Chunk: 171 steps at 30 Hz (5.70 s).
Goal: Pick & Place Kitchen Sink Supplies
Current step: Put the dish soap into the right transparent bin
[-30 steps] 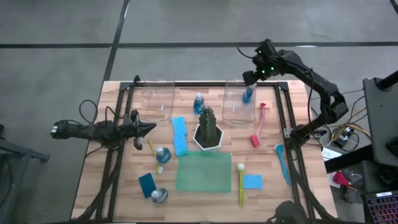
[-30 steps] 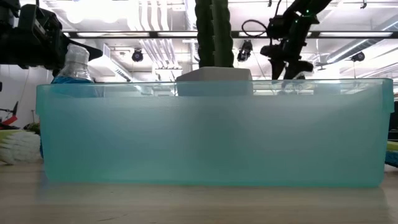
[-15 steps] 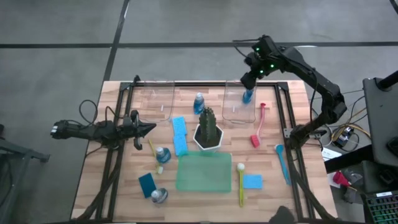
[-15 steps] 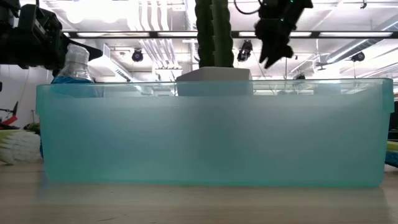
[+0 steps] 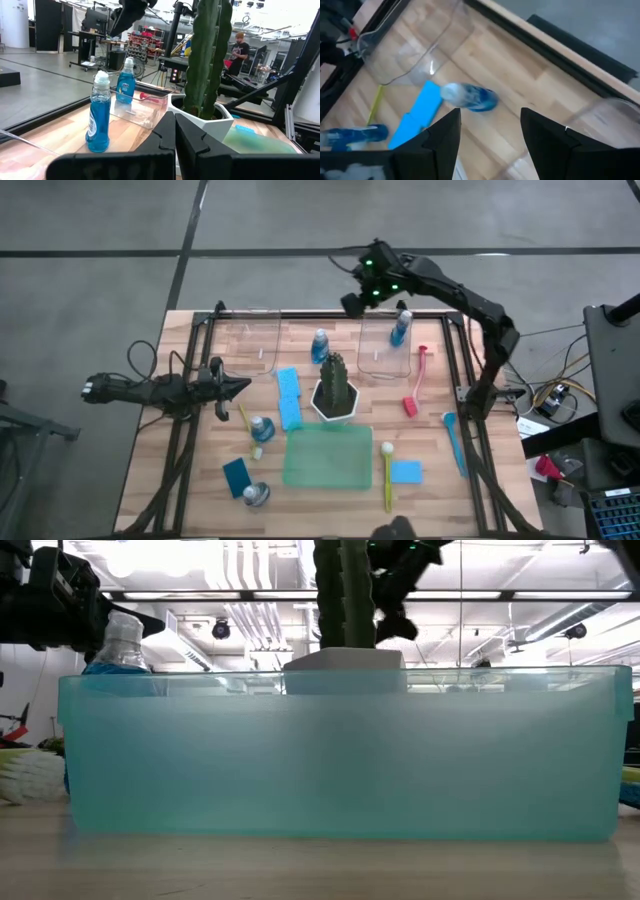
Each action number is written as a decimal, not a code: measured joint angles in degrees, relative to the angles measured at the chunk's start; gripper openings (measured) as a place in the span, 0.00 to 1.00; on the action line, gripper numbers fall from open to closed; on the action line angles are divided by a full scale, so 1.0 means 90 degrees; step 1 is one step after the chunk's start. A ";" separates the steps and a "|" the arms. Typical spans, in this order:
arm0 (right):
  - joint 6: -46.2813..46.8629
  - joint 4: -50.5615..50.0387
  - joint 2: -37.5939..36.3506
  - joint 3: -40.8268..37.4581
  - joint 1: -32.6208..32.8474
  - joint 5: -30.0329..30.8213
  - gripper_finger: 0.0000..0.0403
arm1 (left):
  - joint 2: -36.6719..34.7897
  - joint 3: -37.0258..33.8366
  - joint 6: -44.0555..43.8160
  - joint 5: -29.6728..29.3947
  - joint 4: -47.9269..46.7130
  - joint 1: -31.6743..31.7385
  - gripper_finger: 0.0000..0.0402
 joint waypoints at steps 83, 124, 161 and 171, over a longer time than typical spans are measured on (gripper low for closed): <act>0.0456 -0.1409 0.2888 0.2772 0.0988 0.0338 0.29 | 0.0005 0.0002 0.0001 0.0000 0.0000 0.0002 0.00; 0.0427 -0.3200 0.0379 0.2772 0.0772 0.1530 0.29 | 0.0004 0.0002 -0.0001 0.0000 0.0000 0.0001 0.00; 0.0520 -0.2562 -0.1078 0.0385 0.1001 0.1863 0.08 | 0.0004 0.0002 0.0001 0.0001 0.0001 0.0001 0.00; 0.0480 -0.2530 -0.1047 0.0266 0.0995 0.1659 0.09 | 0.0005 0.0002 0.0001 0.0002 0.0002 0.0000 0.00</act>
